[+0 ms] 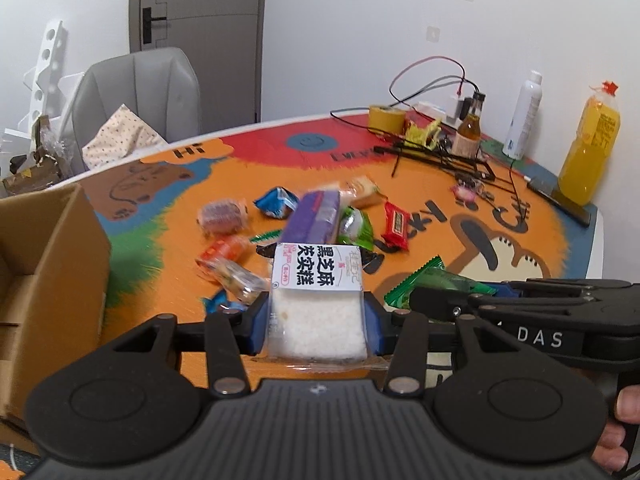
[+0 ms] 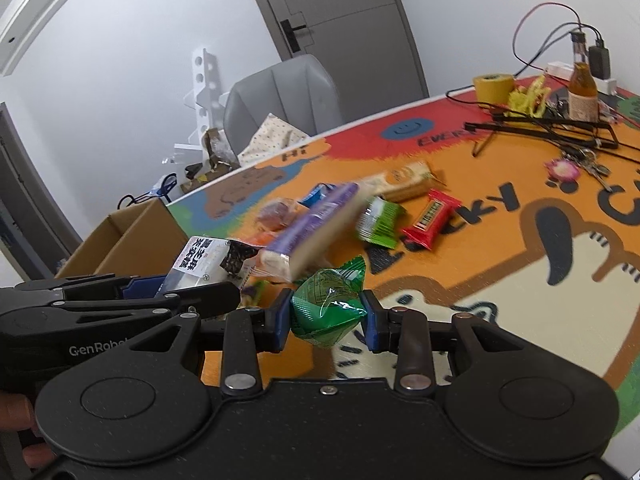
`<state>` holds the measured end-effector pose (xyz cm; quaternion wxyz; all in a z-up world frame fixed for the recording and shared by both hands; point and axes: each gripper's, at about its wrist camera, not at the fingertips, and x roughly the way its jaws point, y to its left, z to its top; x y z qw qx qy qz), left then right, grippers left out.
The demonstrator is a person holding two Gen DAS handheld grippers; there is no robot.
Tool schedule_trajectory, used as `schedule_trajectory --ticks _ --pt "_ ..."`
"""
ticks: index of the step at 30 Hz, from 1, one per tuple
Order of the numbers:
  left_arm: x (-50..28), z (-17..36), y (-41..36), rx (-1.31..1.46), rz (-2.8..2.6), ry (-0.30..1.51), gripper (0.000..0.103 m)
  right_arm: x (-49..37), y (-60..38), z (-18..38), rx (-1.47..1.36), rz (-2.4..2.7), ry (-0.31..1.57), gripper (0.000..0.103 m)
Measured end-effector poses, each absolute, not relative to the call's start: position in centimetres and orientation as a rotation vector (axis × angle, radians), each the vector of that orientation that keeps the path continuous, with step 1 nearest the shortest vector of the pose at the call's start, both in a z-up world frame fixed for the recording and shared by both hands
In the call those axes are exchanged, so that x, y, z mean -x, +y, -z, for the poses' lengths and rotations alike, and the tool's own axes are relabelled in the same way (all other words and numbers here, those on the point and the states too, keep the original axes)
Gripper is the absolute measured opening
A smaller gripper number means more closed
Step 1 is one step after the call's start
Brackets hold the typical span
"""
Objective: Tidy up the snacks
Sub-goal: 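Close the right gripper on the green candy while the left grasps the white rice-cake pack, then carry both snacks over the cardboard box and open both grippers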
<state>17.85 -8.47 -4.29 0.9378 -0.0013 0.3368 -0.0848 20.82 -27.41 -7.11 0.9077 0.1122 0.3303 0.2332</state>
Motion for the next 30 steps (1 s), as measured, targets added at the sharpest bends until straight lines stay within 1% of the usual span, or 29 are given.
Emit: schedule_trajectory --ticks 20,30 --pt "-16.1 -0.1 -2.2 0.047 0.065 0.616 0.046 -21.5 -21.8 3.5 -0.203 -0.574 0.626 0.034" --pt "-15.8 -2.0 2.4 0.096 -0.005 0.594 0.046 -22.2 -17.4 1.3 -0.165 -0.634 0.609 0.034"
